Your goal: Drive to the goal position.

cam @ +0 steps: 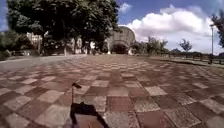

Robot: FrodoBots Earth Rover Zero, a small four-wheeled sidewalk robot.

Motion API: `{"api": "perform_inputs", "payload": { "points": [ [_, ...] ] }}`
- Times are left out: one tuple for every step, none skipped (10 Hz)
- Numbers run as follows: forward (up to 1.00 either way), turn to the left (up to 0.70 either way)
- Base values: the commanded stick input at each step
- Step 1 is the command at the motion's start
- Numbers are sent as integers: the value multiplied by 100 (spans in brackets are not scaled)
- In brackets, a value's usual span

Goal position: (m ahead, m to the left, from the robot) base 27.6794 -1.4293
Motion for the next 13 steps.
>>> {"api": "perform_inputs", "payload": {
  "points": [
    [100, 0],
    [100, 0],
    [100, 0],
    [100, 0],
    [100, 0],
    [100, -40],
    [100, -39],
    [100, -25],
    [100, -10],
    [100, 0],
    [100, 0],
    [100, 0],
    [100, 0]
  ]
}}
